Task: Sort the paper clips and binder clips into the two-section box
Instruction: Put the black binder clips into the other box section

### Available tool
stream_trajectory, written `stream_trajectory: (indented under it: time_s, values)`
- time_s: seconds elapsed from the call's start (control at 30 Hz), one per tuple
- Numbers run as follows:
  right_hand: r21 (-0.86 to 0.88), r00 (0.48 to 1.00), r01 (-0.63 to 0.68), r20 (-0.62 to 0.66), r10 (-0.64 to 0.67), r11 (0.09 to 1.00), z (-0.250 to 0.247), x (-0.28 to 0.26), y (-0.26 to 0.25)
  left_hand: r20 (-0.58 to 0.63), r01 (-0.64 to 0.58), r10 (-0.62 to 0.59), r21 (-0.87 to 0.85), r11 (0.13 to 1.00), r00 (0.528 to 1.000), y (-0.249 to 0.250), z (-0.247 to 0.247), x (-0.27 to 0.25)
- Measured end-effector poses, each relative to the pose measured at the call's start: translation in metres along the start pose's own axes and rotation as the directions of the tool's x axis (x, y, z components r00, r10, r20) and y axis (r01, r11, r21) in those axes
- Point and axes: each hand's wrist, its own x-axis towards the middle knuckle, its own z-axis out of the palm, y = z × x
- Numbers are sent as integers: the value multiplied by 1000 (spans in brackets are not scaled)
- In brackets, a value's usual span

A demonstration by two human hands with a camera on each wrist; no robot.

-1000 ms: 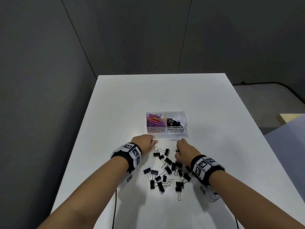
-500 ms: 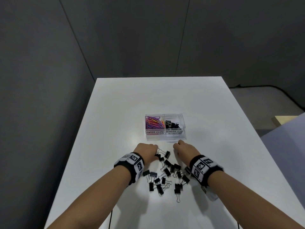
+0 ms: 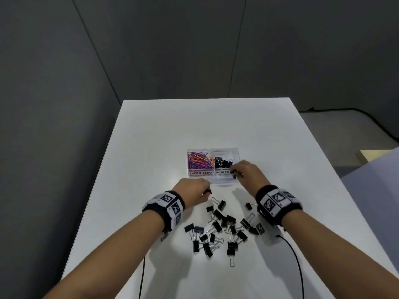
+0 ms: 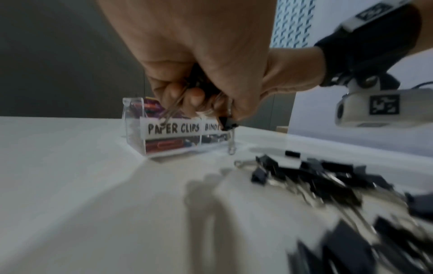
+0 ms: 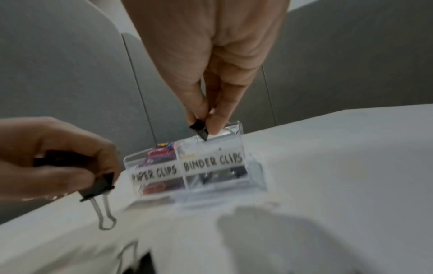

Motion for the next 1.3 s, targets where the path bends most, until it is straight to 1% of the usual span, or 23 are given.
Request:
stream_trajectory:
  time_s: [0.1,0.13,0.27,0.33,0.43,0.5,0.57,0.63,0.7,0.73,0.8,0.83,0.9,0.93,0.97,1.03,1.07,1.13,1.2,1.3]
  values:
    - [56,995,-7,-97,13,998,-13,25,-3,-81,15,-21,-70,997,996,0,-22,8]
    - [68,995,-11,-97,17,998,-15,33,-4,-95,26,-36,-98,995,995,-1,-30,13]
    - [70,999,-49,-6,50,996,-17,49,-7,-160,75,-109,-207,975,981,0,-56,39]
    - [63,997,-77,-24,78,995,-17,45,-2,-169,69,-118,-273,960,978,2,-65,56]
    - [67,993,-98,-58,102,993,-14,28,12,-159,54,-111,-326,944,981,7,-69,83]
    - [29,993,-112,-45,113,993,-10,14,24,-117,58,-102,-329,943,988,10,-65,99]
    - [3,988,-155,-19,155,988,-6,1,35,-60,69,-91,-304,950,994,10,-57,109]
    - [7,980,-197,-2,197,980,-3,-11,45,-11,59,-64,-231,971,998,8,-47,113]
    - [9,977,-214,22,213,977,-1,-21,54,9,31,-30,-118,993,1000,5,-41,111]
    - [5,975,-217,45,216,976,0,-25,57,-1,9,-9,-56,998,1000,5,-40,109]
    - [-24,971,-203,125,205,979,0,-33,60,-58,-51,54,60,997,997,7,-42,103]
    - [-50,967,-183,171,189,982,1,-36,60,-98,-82,90,89,993,991,10,-42,98]
    - [-112,957,-129,248,153,985,3,-44,57,-150,-141,150,69,988,977,19,-38,84]
    - [-153,949,-97,285,138,983,4,-48,55,-138,-173,178,42,984,974,24,-32,76]
    - [-202,936,-63,329,128,977,5,-53,54,-101,-200,201,17,980,974,28,-23,66]
    - [-297,899,10,421,121,955,7,-61,51,9,-219,219,2,976,976,35,-2,46]
    - [-331,883,40,453,122,943,8,-66,50,56,-218,217,12,976,975,37,8,36]
    - [-365,873,70,473,120,928,9,-73,47,82,-216,214,27,976,973,37,24,20]
    - [-348,880,45,457,127,937,13,-79,43,78,-209,208,9,978,975,36,34,6]
    - [-253,897,-51,413,155,966,21,-81,38,105,-173,172,-3,985,980,33,39,-5]
